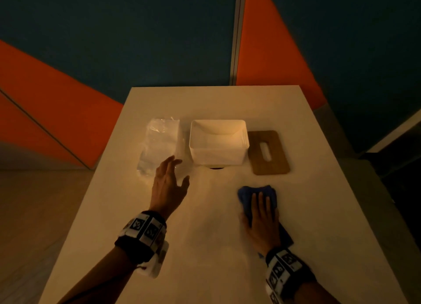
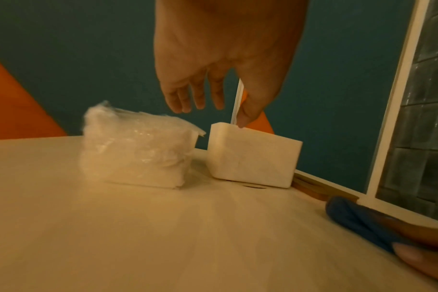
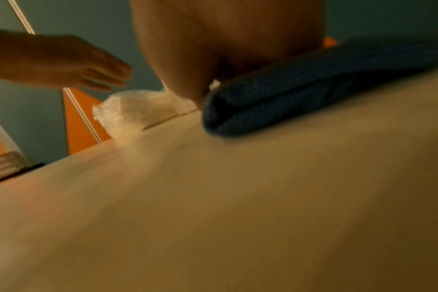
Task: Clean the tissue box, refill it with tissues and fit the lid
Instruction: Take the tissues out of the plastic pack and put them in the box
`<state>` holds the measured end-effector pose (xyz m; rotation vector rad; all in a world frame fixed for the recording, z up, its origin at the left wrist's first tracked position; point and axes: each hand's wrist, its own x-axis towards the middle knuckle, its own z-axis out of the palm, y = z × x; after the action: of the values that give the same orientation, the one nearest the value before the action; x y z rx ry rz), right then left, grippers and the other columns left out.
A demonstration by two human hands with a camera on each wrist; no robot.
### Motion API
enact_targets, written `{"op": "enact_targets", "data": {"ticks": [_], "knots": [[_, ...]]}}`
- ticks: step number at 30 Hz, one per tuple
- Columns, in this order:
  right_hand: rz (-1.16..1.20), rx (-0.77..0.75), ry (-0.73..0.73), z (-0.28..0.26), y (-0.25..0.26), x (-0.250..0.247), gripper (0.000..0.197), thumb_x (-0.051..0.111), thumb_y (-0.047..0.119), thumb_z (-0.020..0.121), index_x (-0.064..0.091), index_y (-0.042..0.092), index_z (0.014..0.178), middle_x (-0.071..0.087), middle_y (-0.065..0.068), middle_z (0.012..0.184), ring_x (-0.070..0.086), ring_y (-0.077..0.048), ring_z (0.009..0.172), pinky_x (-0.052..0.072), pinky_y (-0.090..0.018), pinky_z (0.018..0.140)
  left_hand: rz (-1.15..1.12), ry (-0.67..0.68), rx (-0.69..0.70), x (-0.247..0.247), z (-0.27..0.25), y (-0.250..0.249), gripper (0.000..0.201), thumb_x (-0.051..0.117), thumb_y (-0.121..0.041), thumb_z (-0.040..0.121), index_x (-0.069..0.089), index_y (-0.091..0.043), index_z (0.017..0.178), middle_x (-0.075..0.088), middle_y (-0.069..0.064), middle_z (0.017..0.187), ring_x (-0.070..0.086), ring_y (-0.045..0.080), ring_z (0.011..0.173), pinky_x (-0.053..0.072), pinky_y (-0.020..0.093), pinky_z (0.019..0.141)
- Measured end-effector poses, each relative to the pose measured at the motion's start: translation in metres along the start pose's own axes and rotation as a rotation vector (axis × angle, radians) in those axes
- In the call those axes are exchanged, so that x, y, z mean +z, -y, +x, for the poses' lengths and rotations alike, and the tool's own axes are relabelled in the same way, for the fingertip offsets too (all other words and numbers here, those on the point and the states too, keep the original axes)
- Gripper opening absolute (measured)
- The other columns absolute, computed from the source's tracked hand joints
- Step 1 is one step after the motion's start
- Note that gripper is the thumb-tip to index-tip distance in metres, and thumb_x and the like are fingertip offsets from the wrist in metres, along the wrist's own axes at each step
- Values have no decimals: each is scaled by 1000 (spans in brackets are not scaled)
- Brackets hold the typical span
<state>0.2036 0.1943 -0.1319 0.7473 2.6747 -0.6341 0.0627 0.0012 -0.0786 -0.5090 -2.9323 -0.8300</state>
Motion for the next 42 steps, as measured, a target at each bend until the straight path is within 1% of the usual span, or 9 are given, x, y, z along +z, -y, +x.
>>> {"op": "enact_targets", "data": {"ticks": [7,10,12,19,23,29,33,37,42], "knots": [[-146,46,133,1,4,-5,142,-44,81,30,-11,18,152,-12,-4,162,-10,-24,150,-6,-51,118,205,78,-134,-18,7,27,64,57,-40,87,36,-13,141,38,9,149,33,29,139,29,44,113],[-148,58,167,0,6,-12,94,1,78,80,-11,20,153,-11,-2,162,-8,-23,150,-3,-52,119,283,163,-114,-20,21,38,57,52,-43,90,41,-16,139,44,5,146,39,26,135,31,41,112],[-157,63,183,0,8,-16,79,19,63,94,-11,20,153,-10,-1,163,-7,-23,150,0,-51,120,286,175,-58,-23,28,39,41,51,-38,91,54,-19,128,57,2,135,53,23,122,40,38,104],[-94,10,204,16,20,-47,94,11,77,83,8,16,153,14,-5,160,14,-23,148,12,-42,121,95,226,-253,-36,44,44,36,64,-48,80,67,-29,110,68,-2,118,64,21,102,53,39,88],[-11,17,230,26,32,-66,75,28,57,96,7,14,154,10,-7,162,11,-24,149,9,-41,122,-31,219,-312,-40,53,52,29,64,-43,83,72,-24,103,71,3,113,66,23,101,52,35,90],[13,35,276,28,50,-84,73,26,57,97,4,18,154,2,-3,163,9,-24,150,9,-38,120,-578,-131,-496,-53,61,68,19,62,-31,86,74,-19,94,74,10,101,69,25,93,52,38,93],[43,34,299,31,56,-86,73,26,58,96,4,20,154,2,-3,163,9,-21,150,10,-38,120,-971,-319,-729,-60,62,91,26,53,-16,93,58,0,113,65,15,107,64,28,93,51,38,85],[52,34,315,32,67,-87,72,27,58,97,4,21,154,2,-3,163,11,-22,150,13,-36,119,-934,-321,-821,-56,59,123,26,52,-14,93,56,2,113,66,16,103,65,28,85,54,33,74],[70,12,340,34,82,-88,73,28,57,97,4,20,154,3,-6,163,14,-24,149,15,-34,119,-726,-142,-966,-32,49,160,25,57,-11,90,58,6,108,66,20,87,63,16,46,58,29,52]]}}
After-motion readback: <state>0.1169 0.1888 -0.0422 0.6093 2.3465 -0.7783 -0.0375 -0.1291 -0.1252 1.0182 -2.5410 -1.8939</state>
